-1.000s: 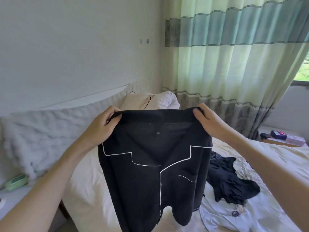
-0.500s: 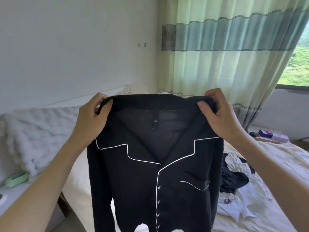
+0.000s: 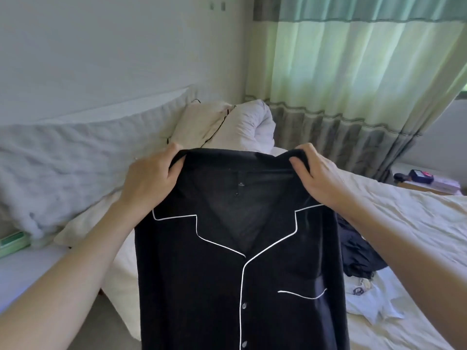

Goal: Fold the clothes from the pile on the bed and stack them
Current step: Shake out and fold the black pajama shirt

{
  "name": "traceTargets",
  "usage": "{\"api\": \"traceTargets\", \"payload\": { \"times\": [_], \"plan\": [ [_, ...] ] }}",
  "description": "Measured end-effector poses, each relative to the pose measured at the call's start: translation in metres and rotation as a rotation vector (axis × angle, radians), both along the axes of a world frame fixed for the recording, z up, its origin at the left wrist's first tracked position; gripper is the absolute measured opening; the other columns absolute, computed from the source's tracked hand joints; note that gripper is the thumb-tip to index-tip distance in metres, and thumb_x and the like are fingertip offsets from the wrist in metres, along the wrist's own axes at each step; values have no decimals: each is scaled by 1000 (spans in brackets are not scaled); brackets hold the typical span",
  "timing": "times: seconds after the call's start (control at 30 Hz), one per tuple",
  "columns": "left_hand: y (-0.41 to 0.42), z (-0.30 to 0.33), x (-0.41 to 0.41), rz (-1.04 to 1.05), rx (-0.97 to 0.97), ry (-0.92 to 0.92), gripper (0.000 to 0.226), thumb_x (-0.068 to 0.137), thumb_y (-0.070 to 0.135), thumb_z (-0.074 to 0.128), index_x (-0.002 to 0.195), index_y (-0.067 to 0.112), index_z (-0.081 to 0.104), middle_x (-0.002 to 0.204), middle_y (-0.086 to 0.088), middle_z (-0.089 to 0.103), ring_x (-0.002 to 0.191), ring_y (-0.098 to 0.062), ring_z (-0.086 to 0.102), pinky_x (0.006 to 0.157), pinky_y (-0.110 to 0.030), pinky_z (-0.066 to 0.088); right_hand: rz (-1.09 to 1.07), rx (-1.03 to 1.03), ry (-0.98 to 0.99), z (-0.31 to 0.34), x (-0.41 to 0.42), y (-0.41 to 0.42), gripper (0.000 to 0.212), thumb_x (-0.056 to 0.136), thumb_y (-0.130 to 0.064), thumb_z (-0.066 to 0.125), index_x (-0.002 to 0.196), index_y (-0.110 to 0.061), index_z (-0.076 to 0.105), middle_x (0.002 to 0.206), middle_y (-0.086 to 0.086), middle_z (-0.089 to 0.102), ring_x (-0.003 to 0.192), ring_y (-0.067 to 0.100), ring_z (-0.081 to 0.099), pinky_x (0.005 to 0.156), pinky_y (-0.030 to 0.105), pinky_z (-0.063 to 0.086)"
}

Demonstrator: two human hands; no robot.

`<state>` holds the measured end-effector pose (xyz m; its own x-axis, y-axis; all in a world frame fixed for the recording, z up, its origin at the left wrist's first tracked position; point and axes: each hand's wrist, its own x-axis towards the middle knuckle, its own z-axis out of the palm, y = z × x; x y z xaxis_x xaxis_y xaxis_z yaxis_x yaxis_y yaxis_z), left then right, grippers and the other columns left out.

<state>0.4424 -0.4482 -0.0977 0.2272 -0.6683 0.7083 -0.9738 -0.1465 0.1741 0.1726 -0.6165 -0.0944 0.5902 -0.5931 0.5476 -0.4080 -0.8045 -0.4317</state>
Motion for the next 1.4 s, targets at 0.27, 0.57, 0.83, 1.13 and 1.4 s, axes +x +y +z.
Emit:
{"api": "traceTargets", "payload": {
  "times": [0.27,0.57,0.83,1.13,1.4],
  "plan": [
    [-167,-176,123,115,294,18,22,95,23,51,102,5,60,74,-16,63,60,-38,59,49,-40,46,-63,219,270,-193,144,-176,36,98,-39,41,113,-7,45,108,12,60,100,33,56,72,38,39],
    [-289,-383,202,281,516,117,29,100,35,35,106,10,49,95,-13,62,73,-39,57,58,-36,34,-101,445,304,-402,231,-290,29,100,-28,38,106,-4,53,101,5,51,108,29,49,78,23,26],
    [-315,-473,189,361,677,314,54,91,31,51,140,14,33,134,-19,41,123,-39,37,99,-52,30,-245,664,125,-509,195,-290,36,98,-25,43,132,-14,48,128,2,50,120,22,46,103,34,34],
    [-232,-555,-17,-190,870,250,56,85,32,63,137,16,47,150,-18,32,139,-39,28,107,-62,24,-563,805,390,-555,19,-167,55,80,-61,51,120,-24,49,109,-11,48,100,11,50,78,28,39],
    [-218,-582,-45,-187,1214,175,65,93,56,35,150,31,16,159,-7,-1,146,-30,-4,111,-60,2,-651,1032,303,-566,-12,-172,16,93,-20,56,77,-17,54,70,-4,56,73,21,55,56,28,33]
  ]
}}
